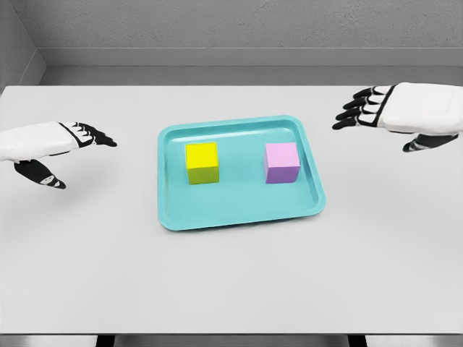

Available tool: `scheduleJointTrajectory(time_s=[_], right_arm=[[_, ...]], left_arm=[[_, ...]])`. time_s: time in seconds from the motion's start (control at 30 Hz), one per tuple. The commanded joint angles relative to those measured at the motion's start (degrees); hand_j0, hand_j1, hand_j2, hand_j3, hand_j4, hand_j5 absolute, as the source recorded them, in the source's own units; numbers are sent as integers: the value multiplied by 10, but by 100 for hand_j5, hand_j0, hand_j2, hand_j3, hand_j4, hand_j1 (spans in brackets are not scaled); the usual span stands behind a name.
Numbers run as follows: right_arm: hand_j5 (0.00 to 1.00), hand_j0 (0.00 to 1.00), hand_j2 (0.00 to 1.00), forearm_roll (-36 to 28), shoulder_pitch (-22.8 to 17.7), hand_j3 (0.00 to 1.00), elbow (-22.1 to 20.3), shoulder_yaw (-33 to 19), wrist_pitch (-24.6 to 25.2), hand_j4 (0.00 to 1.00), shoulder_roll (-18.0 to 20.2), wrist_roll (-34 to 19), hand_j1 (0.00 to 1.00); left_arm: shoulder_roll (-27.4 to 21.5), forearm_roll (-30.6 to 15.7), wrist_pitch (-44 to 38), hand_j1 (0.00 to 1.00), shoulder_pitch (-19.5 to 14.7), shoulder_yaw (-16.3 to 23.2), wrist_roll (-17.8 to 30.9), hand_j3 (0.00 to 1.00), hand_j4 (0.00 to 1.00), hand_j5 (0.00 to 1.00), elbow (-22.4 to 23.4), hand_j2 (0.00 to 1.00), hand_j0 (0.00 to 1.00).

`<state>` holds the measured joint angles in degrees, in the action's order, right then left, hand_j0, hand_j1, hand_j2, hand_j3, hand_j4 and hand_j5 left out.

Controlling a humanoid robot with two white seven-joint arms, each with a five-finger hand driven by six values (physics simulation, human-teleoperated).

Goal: Push two cubes

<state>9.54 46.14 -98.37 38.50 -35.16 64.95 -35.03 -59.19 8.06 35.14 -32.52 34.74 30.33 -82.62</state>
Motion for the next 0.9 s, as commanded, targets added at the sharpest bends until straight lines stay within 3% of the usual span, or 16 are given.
scheduleJointTrajectory(time_s=[0.0,0.1,0.17,0.2,0.23,0.27,0.3,0.33,0.37,0.5,0.53,0.63,0.67,0.77,0.87], right_arm=[[100,100,100,-2,0,100,-1,1,2,100,-5,0,100],[100,100,100,-3,-3,100,-1,2,2,100,-6,0,100],[97,97,97,-7,-4,97,8,9,2,97,-6,0,97],[45,45,45,-4,-4,45,7,28,2,45,-5,0,45],[36,36,36,0,-3,36,7,39,2,36,-4,0,36],[22,22,22,28,0,22,4,39,2,22,-3,0,22],[9,9,9,41,0,9,5,44,2,9,-3,0,9],[8,8,8,45,0,8,6,53,2,8,-4,0,8],[8,8,8,77,0,8,6,54,2,8,-11,0,8],[8,8,8,116,11,8,23,83,2,8,-51,0,8],[9,9,9,116,18,9,49,97,2,9,-73,0,9],[10,10,10,136,48,10,82,149,2,10,-107,0,10],[13,13,13,143,49,13,84,151,2,13,-117,0,13],[13,13,13,143,64,13,100,180,2,13,-133,0,13],[13,13,13,144,67,13,101,188,2,13,-141,0,13]], left_arm=[[-1,-3,-1,100,0,0,0,100,100,100,0,100,100],[5,-1,-1,100,0,3,2,100,100,100,8,100,100],[9,1,-1,100,-13,40,2,100,100,100,9,100,100],[32,4,-1,100,-28,66,2,100,100,100,31,100,100],[55,29,-1,100,-51,71,2,100,100,100,58,100,100],[79,54,-1,77,-63,71,3,77,77,77,75,77,77],[92,83,-1,37,-75,71,47,37,37,37,70,37,37],[94,83,-1,28,-78,69,47,28,28,28,75,28,28],[94,84,-1,0,-81,74,47,0,0,0,74,0,0],[116,85,-1,0,-105,89,47,0,0,0,111,0,0],[139,87,-1,0,-108,92,47,0,0,0,120,0,0],[171,89,-1,1,-123,118,47,1,1,1,100,1,1],[191,90,-1,1,-124,122,47,1,1,1,112,1,1],[227,89,-1,1,-138,127,47,1,1,1,207,1,1],[231,88,-1,3,-160,146,47,3,3,3,203,3,3]])
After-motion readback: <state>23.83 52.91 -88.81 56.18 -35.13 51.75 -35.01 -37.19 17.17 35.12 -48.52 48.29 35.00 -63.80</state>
